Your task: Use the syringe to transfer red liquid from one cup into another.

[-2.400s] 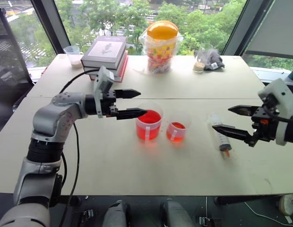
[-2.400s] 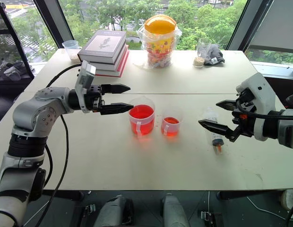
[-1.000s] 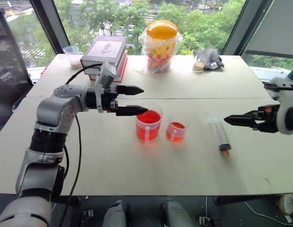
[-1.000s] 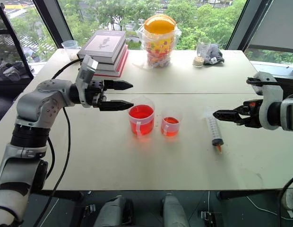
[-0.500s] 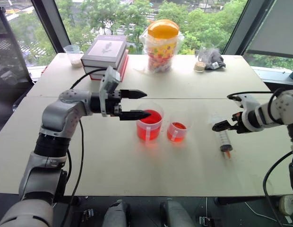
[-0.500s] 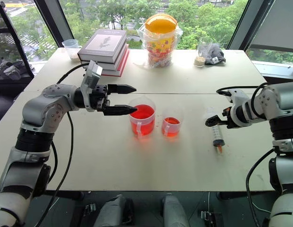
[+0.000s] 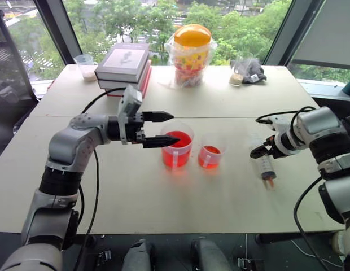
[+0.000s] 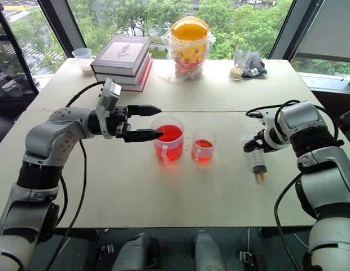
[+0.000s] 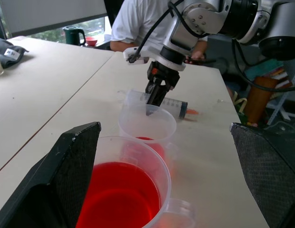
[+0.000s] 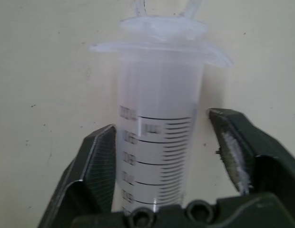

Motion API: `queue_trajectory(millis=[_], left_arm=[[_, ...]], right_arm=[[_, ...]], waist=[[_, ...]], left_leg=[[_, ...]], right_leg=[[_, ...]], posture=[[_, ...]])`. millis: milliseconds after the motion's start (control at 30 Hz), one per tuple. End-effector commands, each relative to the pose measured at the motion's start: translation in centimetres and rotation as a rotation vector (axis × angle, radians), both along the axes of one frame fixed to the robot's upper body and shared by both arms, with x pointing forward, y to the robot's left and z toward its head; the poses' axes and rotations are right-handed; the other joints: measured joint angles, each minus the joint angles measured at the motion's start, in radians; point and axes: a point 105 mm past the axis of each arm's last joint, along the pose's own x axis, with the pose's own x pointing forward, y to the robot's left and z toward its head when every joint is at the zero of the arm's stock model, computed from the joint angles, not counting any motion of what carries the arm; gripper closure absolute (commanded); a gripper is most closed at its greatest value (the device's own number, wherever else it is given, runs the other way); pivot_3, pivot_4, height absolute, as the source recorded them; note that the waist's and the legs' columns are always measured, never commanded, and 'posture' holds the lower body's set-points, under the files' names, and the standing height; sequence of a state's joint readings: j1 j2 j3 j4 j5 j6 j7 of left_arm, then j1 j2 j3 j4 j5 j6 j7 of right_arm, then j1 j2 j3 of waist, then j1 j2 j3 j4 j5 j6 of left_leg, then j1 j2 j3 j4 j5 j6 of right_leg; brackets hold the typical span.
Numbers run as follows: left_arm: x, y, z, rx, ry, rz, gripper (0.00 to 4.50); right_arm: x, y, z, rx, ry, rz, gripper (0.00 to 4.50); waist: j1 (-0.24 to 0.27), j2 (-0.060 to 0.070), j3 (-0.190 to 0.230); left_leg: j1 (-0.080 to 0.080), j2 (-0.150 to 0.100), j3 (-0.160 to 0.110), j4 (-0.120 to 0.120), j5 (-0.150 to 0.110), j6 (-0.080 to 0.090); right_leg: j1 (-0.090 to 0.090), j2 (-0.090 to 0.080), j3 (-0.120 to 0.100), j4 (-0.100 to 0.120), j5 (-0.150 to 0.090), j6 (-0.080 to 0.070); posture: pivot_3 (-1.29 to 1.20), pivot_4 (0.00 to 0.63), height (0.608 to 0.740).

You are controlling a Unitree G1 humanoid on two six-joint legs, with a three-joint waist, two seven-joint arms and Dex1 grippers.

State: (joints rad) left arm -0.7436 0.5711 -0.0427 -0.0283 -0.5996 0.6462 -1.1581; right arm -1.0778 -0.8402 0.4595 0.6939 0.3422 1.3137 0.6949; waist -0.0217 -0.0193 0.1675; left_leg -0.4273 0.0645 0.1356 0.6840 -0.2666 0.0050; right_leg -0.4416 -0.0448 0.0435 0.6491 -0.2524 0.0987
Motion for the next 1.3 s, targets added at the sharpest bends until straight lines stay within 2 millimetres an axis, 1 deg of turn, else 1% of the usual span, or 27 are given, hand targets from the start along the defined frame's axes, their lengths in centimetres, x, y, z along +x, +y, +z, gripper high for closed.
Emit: queue_trajectory(millis=[33, 67, 167, 300, 400, 467, 500, 533, 567, 633, 667, 700, 733, 800, 867, 967, 1033, 1133, 1233, 1267, 1300], left_arm=[[-0.4, 0.2, 1.2, -0.021, -0.053, -0.003, 0.0], [-0.4, 0.1, 1.1, -0.022, -0.053, -0.003, 0.0], [-0.4, 0.0, 1.1, -0.025, -0.055, -0.005, 0.0], [-0.3, 0.0, 1.2, -0.022, -0.059, -0.007, 0.0], [0.1, 0.2, 1.4, -0.015, -0.066, -0.003, 0.0], [0.4, 0.3, 1.6, -0.01, -0.07, -0.002, 0.0], [0.5, 0.3, 1.7, -0.008, -0.073, -0.002, 0.0], [0.7, 0.4, 1.9, -0.006, -0.076, -0.002, 0.0], [0.9, 0.4, 2.1, -0.005, -0.078, -0.002, 0.0], [1.3, 0.5, 2.5, -0.003, -0.084, -0.004, 0.0], [1.5, 0.5, 2.7, -0.002, -0.087, -0.006, 0.0], [1.7, 0.6, 2.9, -0.001, -0.091, -0.007, 0.0], [1.9, 0.7, 3.1, 0.002, -0.096, -0.007, 0.0], [2.3, 0.9, 3.6, 0.004, -0.103, -0.005, 0.0], [2.7, 1.2, 4.1, 0.005, -0.109, 0.001, 0.0], [3.0, 1.8, 4.7, 0.024, -0.127, 0.014, 0.0], [3.1, 2.2, 5.1, 0.033, -0.134, 0.022, 0.0], [3.3, 2.9, 5.6, 0.041, -0.144, 0.039, 0.0], [3.2, 3.5, 6.4, 0.034, -0.148, 0.05, 0.0], [3.2, 3.5, 6.6, 0.032, -0.149, 0.051, 0.0], [3.2, 3.6, 6.6, 0.031, -0.148, 0.051, 0.0]], right_arm=[[0.3, 0.8, -0.3, 0.01, 0.012, 0.041, 2.7], [0.4, 0.8, -0.3, 0.009, 0.014, 0.045, 3.04], [0.4, 1.1, -0.3, 0.01, 0.018, 0.056, 3.08], [0.6, 0.9, 2.0, 0.044, -0.055, 0.008, 3.08], [0.5, 0.9, 5.5, 0.065, -0.2, 0.013, 3.08], [0.4, 1.7, 9.1, 0.081, -0.388, 0.06, 3.08], [0.3, 2.6, 11.0, 0.115, -0.492, 0.086, 3.08], [0.0, 4.0, 13.5, 0.169, -0.632, 0.139, 3.08], [-0.5, 5.3, 15.5, 0.224, -0.748, 0.186, 3.08], [-2.1, 8.5, 19.6, 0.342, -1.012, 0.325, 3.08], [-2.9, 9.7, 21.0, 0.389, -1.11, 0.369, 3.08], [-3.6, 10.8, 21.9, 0.436, -1.183, 0.404, 3.08], [-4.2, 11.9, 22.3, 0.482, -1.226, 0.432, 3.08], [-5.1, 14.4, 22.6, 0.567, -1.287, 0.508, 3.08], [-5.5, 16.5, 22.3, 0.632, -1.33, 0.563, 3.08], [-5.6, 19.1, 20.8, 0.694, -1.359, 0.619, 3.08], [-5.5, 20.2, 19.6, 0.714, -1.363, 0.648, 3.08], [-4.9, 21.4, 17.6, 0.739, -1.352, 0.65, 3.08], [-3.9, 22.4, 14.5, 0.703, -1.323, 0.656, 3.08], [-3.8, 22.6, 13.6, 0.691, -1.314, 0.66, 3.08], [-3.7, 22.8, 13.1, 0.685, -1.312, 0.664, 3.08]], waist=[[-0.002, 0.0, 0.0], [-0.003, 0.0, 0.0], [-0.011, 0.0, 0.0], [-0.018, 0.0, 0.0], [-0.018, 0.0, 0.0], [-0.017, 0.001, 0.0], [-0.015, 0.001, 0.0], [-0.015, 0.001, 0.0], [-0.017, 0.001, 0.0], [-0.022, 0.001, 0.0], [-0.022, 0.001, 0.0], [-0.021, 0.001, 0.0], [-0.02, 0.001, 0.0], [-0.018, 0.001, 0.0], [-0.017, 0.001, 0.0], [-0.018, 0.0, 0.0], [-0.018, 0.0, 0.0], [-0.021, 0.0, 0.0], [-0.022, 0.0, 0.0], [-0.022, 0.0, 0.0], [-0.022, 0.0, 0.0]], left_leg=[[0.0, 0.0, 0.0, 0.0, 0.0, 0.0], [0.0, 0.0, 0.0, 0.0, 0.0, 0.0], [0.001, 0.0, 0.0, 0.0, 0.0, 0.0], [0.0, 0.0, 0.0, 0.0, 0.0, -0.001], [0.0, 0.0, -0.001, -0.001, 0.0, -0.001], [-0.001, 0.0, -0.001, -0.001, 0.0, -0.001], [-0.001, 0.0, -0.001, -0.001, 0.0, -0.001], [-0.001, 0.0, -0.001, -0.002, 0.0, -0.001], [-0.001, 0.0, -0.001, -0.002, 0.0, -0.001], [-0.001, 0.001, -0.001, -0.002, 0.0, -0.001], [0.0, 0.001, -0.001, -0.002, 0.0, -0.001], [0.0, 0.001, -0.002, -0.002, 0.001, -0.002], [0.0, 0.001, -0.002, -0.002, 0.001, -0.002], [0.0, 0.001, -0.001, -0.002, 0.001, -0.002], [0.0, 0.0, -0.001, -0.001, 0.001, -0.002], [-0.001, 0.0, -0.001, -0.001, 0.001, -0.002], [-0.001, 0.0, -0.001, -0.001, 0.001, -0.002], [-0.001, 0.0, -0.001, -0.001, 0.001, -0.002], [-0.001, 0.0, -0.001, -0.001, 0.001, -0.002], [-0.001, 0.0, -0.001, -0.001, 0.001, -0.002], [-0.001, 0.0, -0.001, -0.001, 0.001, -0.002]], right_leg=[[0.0, 0.0, 0.0, 0.0, 0.0, 0.0], [0.0, 0.0, 0.0, 0.0, 0.0, 0.0], [0.0, 0.001, 0.0, 0.001, 0.0, 0.0], [0.0, 0.0, 0.0, 0.002, 0.0, 0.0], [-0.001, 0.0, 0.0, 0.002, 0.0, 0.001], [-0.002, 0.0, 0.0, 0.003, 0.0, 0.001], [-0.002, 0.0, 0.0, 0.003, 0.0, 0.001], [-0.002, 0.0, -0.001, 0.003, 0.0, 0.001], [-0.002, 0.0, -0.001, 0.003, 0.0, 0.001], [-0.002, 0.0, -0.001, 0.003, 0.0, 0.001], [-0.002, 0.001, -0.001, 0.003, 0.0, 0.001], [-0.002, 0.002, -0.001, 0.003, 0.0, 0.001], [-0.002, 0.002, -0.002, 0.004, 0.0, 0.001], [-0.001, 0.001, -0.003, 0.004, 0.0, 0.001], [-0.001, 0.0, -0.003, 0.004, 0.0, 0.001], [0.0, 0.0, -0.003, 0.004, 0.0, 0.001], [-0.001, 0.0, -0.003, 0.004, 0.0, 0.001], [-0.001, 0.0, -0.004, 0.003, 0.0, 0.001], [-0.001, 0.0, -0.004, 0.003, 0.0, 0.001], [-0.001, 0.0, -0.004, 0.003, 0.0, 0.001], [-0.001, 0.0, -0.004, 0.003, 0.0, 0.001]], posture=[[0.0, 0.15, 0.74], [0.0, 0.15, 0.74], [0.0, 0.15, 0.74], [0.0, 0.15, 0.74], [0.0, 0.15, 0.74], [0.0, 0.15, 0.74], [0.0, 0.15, 0.74], [0.0, 0.15, 0.74], [0.0, 0.15, 0.74], [0.0, 0.15, 0.74], [0.0, 0.15, 0.74], [0.0, 0.15, 0.74], [0.0, 0.15, 0.74], [0.0, 0.15, 0.74], [0.0, 0.15, 0.74], [0.0, 0.15, 0.74], [0.0, 0.15, 0.74], [0.0, 0.15, 0.74], [0.0, 0.15, 0.74], [0.0, 0.15, 0.74], [0.0, 0.15, 0.74]])
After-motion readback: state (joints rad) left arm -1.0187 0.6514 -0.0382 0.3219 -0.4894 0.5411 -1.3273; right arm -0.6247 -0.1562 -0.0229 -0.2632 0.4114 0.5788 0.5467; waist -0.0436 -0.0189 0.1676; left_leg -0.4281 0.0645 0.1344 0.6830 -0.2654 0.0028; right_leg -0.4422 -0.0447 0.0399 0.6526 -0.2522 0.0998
